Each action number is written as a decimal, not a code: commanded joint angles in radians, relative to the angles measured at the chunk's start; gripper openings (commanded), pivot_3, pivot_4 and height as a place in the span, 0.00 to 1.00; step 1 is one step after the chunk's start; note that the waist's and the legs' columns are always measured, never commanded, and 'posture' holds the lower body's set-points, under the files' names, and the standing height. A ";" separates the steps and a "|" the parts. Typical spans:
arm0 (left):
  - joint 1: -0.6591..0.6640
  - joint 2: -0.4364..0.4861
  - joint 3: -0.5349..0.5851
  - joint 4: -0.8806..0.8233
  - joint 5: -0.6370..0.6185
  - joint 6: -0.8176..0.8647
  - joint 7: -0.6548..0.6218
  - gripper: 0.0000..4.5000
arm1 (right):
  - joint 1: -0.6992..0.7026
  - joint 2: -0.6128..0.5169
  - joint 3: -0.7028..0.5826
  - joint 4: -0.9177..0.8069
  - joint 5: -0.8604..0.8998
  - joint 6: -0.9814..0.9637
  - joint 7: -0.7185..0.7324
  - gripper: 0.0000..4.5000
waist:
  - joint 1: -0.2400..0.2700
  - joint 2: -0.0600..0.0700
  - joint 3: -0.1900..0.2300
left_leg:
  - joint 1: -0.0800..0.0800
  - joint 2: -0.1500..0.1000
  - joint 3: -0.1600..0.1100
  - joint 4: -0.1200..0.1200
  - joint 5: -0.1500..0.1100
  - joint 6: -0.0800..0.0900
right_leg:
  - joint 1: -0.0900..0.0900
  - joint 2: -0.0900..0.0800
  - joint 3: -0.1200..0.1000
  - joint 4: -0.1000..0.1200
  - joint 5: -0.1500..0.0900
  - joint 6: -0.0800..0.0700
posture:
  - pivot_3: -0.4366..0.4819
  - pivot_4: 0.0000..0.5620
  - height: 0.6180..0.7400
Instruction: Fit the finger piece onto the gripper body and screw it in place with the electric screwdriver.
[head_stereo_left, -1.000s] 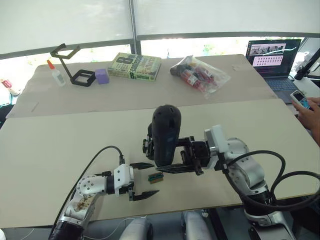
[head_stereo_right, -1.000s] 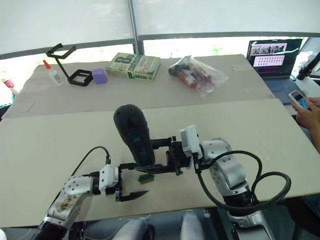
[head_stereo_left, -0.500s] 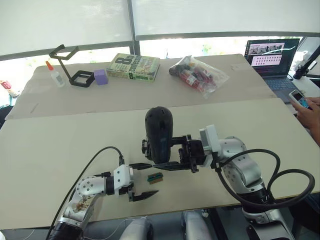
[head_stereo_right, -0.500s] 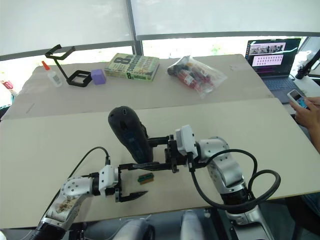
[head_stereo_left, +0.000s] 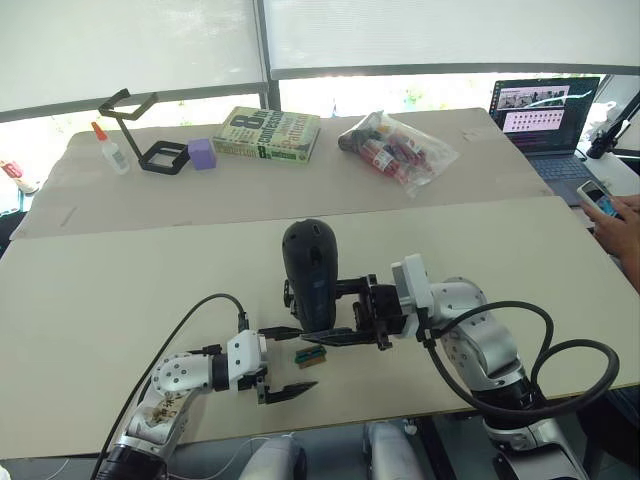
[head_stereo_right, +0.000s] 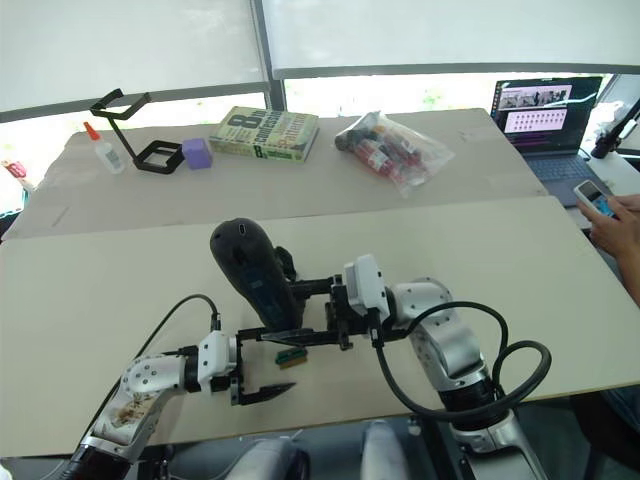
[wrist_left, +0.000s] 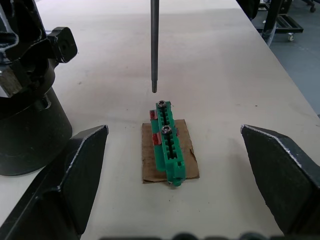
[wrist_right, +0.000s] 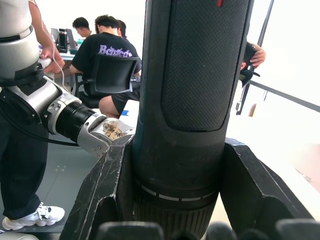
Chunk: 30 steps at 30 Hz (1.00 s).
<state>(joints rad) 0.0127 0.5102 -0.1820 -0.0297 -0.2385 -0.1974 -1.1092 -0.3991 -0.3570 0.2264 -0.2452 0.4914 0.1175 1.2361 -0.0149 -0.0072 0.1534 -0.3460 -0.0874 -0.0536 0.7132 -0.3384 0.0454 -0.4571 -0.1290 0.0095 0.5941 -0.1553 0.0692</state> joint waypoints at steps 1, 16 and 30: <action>0.031 0.006 -0.029 0.012 0.012 0.011 -0.003 1.00 | 0.002 0.004 -0.003 -0.034 0.031 -0.001 -0.003 0.44 | 0.000 0.000 0.000 | 0.000 0.000 0.000 0.000 0.000 0.000 | 0.000 0.000 0.000 0.000 0.000 0.000 | 0.48 0.27 1.00; 0.036 0.011 -0.031 -0.023 0.006 0.033 0.005 1.00 | 0.012 0.003 -0.002 -0.052 0.036 0.005 -0.012 0.44 | 0.000 0.000 0.000 | 0.000 0.000 0.000 0.000 0.000 0.000 | 0.000 0.000 0.000 0.000 0.000 0.000 | 0.48 0.27 1.00; 0.031 0.010 -0.031 -0.043 0.002 0.060 0.011 1.00 | 0.004 0.000 -0.002 -0.033 0.021 -0.011 -0.010 0.44 | 0.001 0.000 0.000 | 0.000 0.000 0.000 0.000 0.000 0.000 | 0.000 0.000 0.000 0.000 0.000 0.000 | 0.48 0.27 1.00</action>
<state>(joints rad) 0.0225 0.5141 -0.1882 -0.0709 -0.2390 -0.1497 -1.0936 -0.3776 -0.3620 0.2329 -0.2458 0.4920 0.1227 1.2265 -0.0141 -0.0072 0.1534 -0.3459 -0.0874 -0.0536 0.7130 -0.3384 0.0454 -0.4570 -0.1290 0.0095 0.5940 -0.1553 0.0692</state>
